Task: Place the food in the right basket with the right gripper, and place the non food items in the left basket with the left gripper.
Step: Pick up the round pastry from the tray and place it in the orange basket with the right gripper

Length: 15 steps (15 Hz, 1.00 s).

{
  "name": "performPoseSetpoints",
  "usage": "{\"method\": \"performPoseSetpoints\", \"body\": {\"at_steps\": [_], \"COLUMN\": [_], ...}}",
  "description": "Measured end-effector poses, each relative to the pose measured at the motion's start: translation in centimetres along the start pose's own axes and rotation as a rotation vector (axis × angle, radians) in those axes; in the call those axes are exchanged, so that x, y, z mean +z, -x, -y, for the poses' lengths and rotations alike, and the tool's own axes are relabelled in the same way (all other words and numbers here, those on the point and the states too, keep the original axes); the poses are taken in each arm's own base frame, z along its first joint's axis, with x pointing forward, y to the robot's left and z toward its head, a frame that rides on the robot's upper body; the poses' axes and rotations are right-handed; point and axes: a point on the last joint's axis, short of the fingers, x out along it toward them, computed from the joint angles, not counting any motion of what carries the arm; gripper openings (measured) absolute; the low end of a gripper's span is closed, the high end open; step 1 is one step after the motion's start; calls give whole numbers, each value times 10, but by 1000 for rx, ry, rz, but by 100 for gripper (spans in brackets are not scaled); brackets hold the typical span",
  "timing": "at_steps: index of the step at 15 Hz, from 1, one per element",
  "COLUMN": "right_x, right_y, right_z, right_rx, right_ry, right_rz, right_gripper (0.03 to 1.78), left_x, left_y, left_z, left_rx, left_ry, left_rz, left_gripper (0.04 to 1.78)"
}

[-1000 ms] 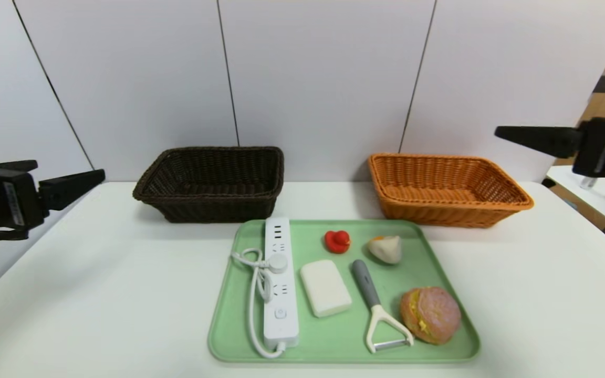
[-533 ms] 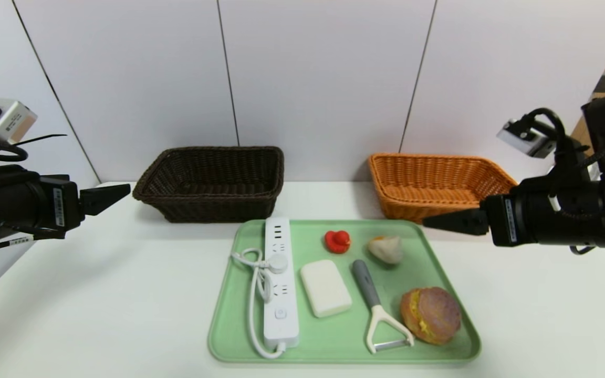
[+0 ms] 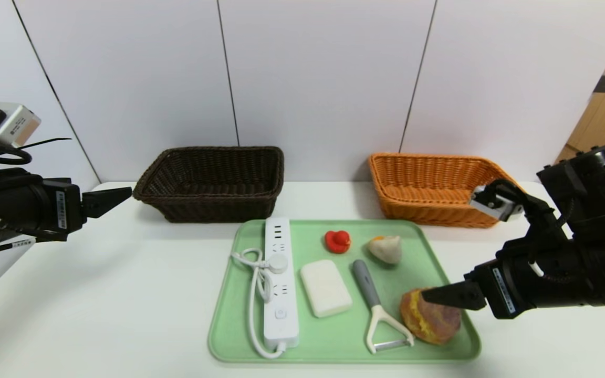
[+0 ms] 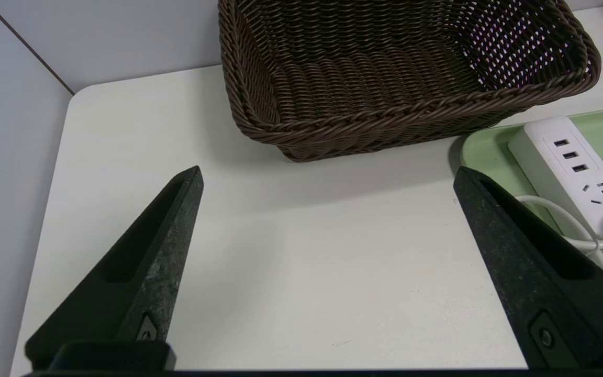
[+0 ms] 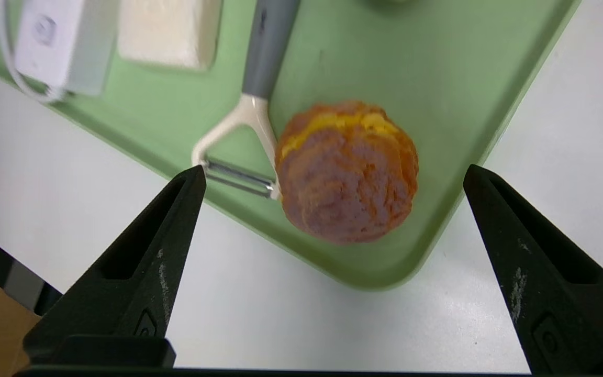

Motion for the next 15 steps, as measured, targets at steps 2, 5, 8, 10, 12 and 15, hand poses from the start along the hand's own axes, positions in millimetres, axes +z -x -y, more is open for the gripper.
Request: {"method": "performPoseSetpoints", "body": {"at_steps": [2, 5, 8, 10, 12, 15], "right_x": [-11, -18, -17, -19, -23, -24], "right_y": [-6, -14, -25, -32, -36, -40], "right_z": [2, 5, 8, 10, 10, 8], "right_rx": [-4, -13, -38, -40, -37, -27], "right_ry": [12, 16, 23, 22, 22, 30], "right_rz": [-43, -70, -45, -55, -75, -87], "right_gripper": [170, 170, 170, 170, 170, 170], "left_x": [-1, -4, -7, -9, -10, -12], "left_y": [0, 2, 4, 4, 5, 6], "left_z": [0, 1, 1, 1, 2, 2], "left_rx": [0, -1, -1, -2, -2, -3], "left_ry": [1, 3, 3, 5, 5, 6], "left_rz": [-2, -10, -15, -18, -22, -24], "left_gripper": [169, 169, 169, 169, 169, 169]}}
